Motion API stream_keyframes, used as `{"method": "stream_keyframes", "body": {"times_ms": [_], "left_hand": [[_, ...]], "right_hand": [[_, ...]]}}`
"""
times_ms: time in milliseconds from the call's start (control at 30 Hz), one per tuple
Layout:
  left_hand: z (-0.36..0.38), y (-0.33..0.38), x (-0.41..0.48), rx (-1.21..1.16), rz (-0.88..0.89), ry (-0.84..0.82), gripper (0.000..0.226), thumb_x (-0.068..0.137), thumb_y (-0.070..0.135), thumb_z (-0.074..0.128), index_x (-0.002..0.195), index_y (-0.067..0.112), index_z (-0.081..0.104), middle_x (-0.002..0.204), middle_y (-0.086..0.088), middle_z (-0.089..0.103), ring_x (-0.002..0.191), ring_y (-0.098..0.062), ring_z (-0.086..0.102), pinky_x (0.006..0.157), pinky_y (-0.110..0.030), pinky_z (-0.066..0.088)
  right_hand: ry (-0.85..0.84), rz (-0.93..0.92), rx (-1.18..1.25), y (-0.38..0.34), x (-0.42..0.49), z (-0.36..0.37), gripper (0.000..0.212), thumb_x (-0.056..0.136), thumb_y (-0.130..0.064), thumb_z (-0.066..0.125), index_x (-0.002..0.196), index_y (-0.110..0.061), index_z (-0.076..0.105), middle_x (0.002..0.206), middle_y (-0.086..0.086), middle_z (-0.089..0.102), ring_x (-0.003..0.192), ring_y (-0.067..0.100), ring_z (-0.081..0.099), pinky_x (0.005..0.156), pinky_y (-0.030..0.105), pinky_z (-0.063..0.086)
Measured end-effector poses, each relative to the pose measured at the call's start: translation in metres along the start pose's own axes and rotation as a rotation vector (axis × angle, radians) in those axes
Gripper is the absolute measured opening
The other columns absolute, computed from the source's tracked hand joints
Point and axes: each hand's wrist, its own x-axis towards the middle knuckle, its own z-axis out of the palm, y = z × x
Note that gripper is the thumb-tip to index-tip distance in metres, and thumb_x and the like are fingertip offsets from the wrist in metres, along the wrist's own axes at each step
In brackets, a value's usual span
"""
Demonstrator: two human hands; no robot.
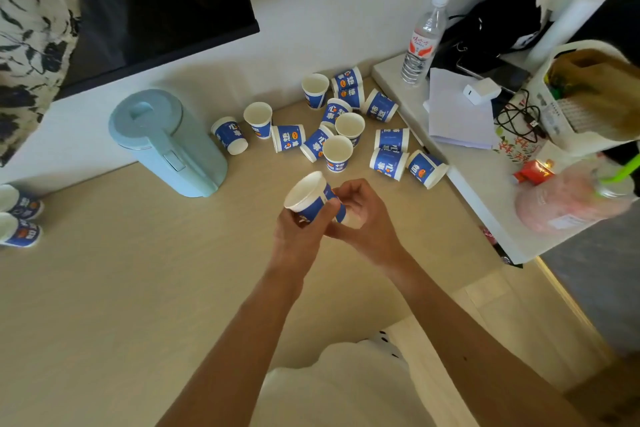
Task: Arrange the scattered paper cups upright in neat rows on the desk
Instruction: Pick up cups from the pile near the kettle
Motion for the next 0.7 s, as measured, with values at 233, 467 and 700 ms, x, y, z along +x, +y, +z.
{"method": "stream_keyframes", "body": {"times_ms": [233,467,700], "left_hand": [[-0.016,-0.002,0.008,-0.011,0.146,0.112,0.019,0.085,0.020,0.078,0.093,0.036,0.071,0.074,0.015,0.072,0.064,0.003,0.063,0.062,-0.013,0.051],[-0.031,-0.014,0.002,-0.019,0.106,0.162,0.022,0.083,0.025,0.081,0.093,0.038,0.067,0.089,0.023,0.074,0.077,0.008,0.067,0.066,-0.011,0.050],[-0.042,-0.022,-0.001,-0.039,0.133,0.171,0.021,0.085,0.018,0.079,0.090,0.036,0.069,0.082,0.022,0.074,0.072,0.008,0.066,0.064,-0.010,0.052]], "right_hand": [[-0.079,-0.005,-0.305,-0.001,0.040,-0.031,0.053,0.076,-0.033,0.085,0.122,-0.024,0.059,0.119,-0.014,0.068,0.117,0.009,0.063,0.099,0.017,0.043],[0.046,0.240,-1.363,0.048,0.119,-0.109,0.073,0.081,-0.031,0.081,0.141,-0.010,0.046,0.142,0.014,0.051,0.134,0.033,0.045,0.111,0.044,0.036],[-0.111,0.242,-1.583,0.077,0.123,-0.109,0.077,0.080,-0.030,0.080,0.144,-0.012,0.041,0.139,0.012,0.054,0.129,0.032,0.052,0.107,0.044,0.040]]}}
